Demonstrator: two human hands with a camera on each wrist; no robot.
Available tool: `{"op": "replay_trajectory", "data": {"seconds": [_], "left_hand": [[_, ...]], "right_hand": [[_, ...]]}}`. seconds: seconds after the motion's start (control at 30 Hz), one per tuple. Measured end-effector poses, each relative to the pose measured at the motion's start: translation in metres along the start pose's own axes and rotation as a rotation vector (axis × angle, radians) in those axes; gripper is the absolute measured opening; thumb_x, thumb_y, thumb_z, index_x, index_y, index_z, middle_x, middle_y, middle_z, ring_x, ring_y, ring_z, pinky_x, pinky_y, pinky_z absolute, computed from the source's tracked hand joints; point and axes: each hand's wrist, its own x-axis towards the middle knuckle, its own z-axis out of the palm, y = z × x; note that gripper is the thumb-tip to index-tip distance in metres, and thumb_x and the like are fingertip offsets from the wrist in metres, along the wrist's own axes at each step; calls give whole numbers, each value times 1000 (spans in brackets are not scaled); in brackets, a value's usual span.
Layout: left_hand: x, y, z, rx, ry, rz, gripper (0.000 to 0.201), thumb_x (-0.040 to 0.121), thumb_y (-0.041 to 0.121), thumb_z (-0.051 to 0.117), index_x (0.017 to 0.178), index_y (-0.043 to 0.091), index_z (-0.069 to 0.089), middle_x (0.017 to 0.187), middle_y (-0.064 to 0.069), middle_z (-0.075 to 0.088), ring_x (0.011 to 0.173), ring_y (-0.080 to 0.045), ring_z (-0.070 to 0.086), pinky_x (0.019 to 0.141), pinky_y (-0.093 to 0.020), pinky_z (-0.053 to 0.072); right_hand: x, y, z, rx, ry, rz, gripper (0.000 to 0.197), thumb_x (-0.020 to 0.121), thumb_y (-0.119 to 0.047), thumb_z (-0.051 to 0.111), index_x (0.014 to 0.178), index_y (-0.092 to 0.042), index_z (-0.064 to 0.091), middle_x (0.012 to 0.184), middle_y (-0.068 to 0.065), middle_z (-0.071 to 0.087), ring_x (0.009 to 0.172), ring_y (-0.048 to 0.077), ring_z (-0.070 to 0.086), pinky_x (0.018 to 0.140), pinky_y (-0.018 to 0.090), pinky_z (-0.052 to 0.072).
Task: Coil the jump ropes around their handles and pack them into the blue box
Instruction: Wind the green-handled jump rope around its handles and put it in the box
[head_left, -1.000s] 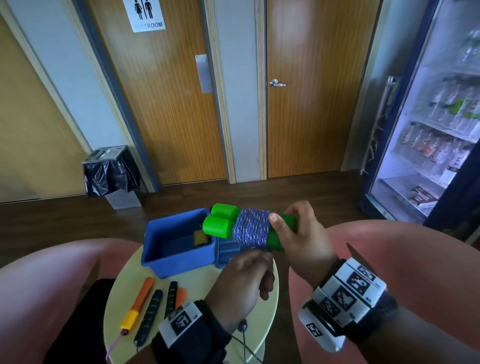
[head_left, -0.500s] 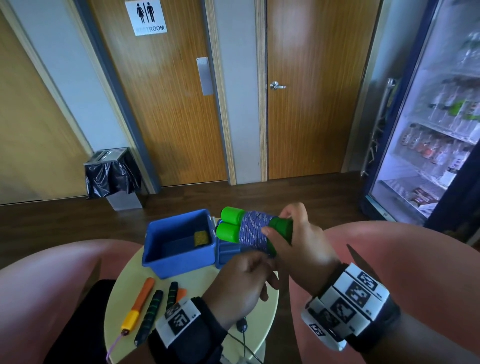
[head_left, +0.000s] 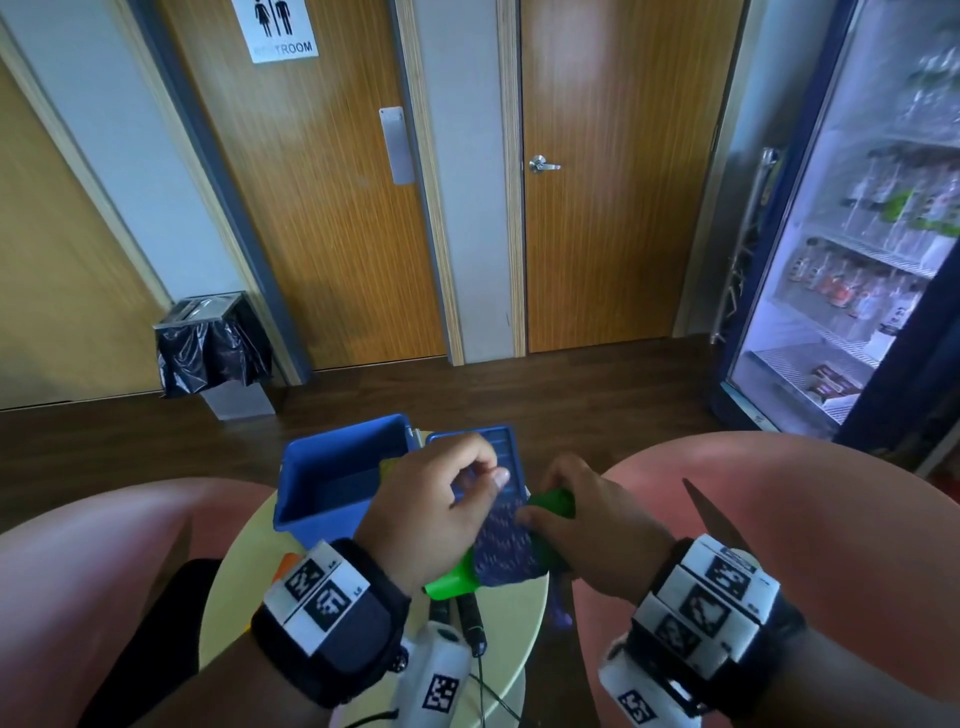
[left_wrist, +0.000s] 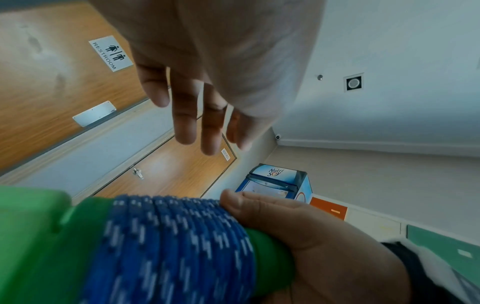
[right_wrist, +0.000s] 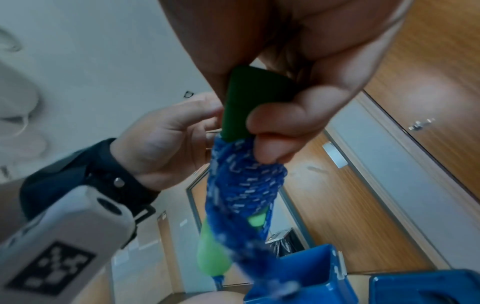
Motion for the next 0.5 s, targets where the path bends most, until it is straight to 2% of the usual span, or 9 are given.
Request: {"op": "replay_trajectory", "data": {"seconds": [0.1,0.17,0.23,0.3,0.37,0.43,0.5], "left_hand": [[-7,6,2,-17,-34,-39,15,90,34,57,78,30,51,71,10,55,69,-13,56,62,-35,47],[-13,7,4,2,-63,-28,5,88,27,59,84,30,57,77,12,59,76,-9,59,66,-31,48],[-18,5,5,82,-91,41,20,82,16,62,98,29,62,93,16,61,90,-2,58,77,-22,47],[-21,2,6,194,-173,136,38,78,13,65,112,30,62,108,15,58,103,-2,53,86,-15,38],[-23,2,6,311,-229,200,43,77,25,68,118,37,58,117,16,53,111,-5,49,88,-21,31],[-24,2,8,394,-224,250,39,79,39,65,117,42,59,120,13,52,112,-9,48,87,-29,31],[-24,3,12,414,-175,319,31,83,40,62,113,41,63,119,7,56,108,-14,51,85,-32,33]], "right_hand": [[3,-1,-2,176,31,97,30,88,-38,70,94,-17,50,91,5,59,66,18,67,53,32,60],[7,-2,-7,266,79,134,32,89,-36,71,97,-13,50,93,6,58,66,18,67,49,29,57],[11,-1,-10,330,107,154,33,88,-35,72,97,-11,51,94,7,58,65,20,68,48,30,57],[13,-2,-12,369,103,175,34,88,-35,72,97,-10,51,95,8,59,67,22,69,50,34,59],[15,-2,-12,427,96,192,36,88,-34,72,98,-8,51,94,9,59,67,23,69,54,39,61],[16,-3,-10,494,77,220,35,88,-33,73,99,-7,51,92,11,61,67,23,68,55,40,61],[16,-5,-5,554,48,247,33,89,-33,72,98,-10,51,93,12,63,68,24,68,55,38,60]]}}
